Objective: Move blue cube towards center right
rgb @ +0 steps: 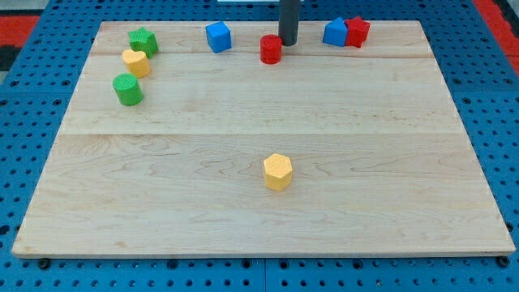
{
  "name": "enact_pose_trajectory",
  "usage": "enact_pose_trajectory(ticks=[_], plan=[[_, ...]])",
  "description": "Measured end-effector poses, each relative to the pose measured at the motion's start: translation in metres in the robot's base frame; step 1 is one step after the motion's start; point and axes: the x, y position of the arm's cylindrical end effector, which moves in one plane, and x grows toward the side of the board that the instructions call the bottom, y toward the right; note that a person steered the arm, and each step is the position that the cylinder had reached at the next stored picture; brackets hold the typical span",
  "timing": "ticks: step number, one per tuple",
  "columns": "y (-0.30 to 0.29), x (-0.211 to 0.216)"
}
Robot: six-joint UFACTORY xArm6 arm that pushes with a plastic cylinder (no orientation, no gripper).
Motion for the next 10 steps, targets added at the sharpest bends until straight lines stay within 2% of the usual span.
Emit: enact_pose_trajectory(ticks=[3,4,6,8,9,10], plan=[[-0.004,-0.001],[-0.024,-0.037],[-0.145,-0.049],[-0.137,0.014],[-0.157,0.008],[-0.152,-0.041]])
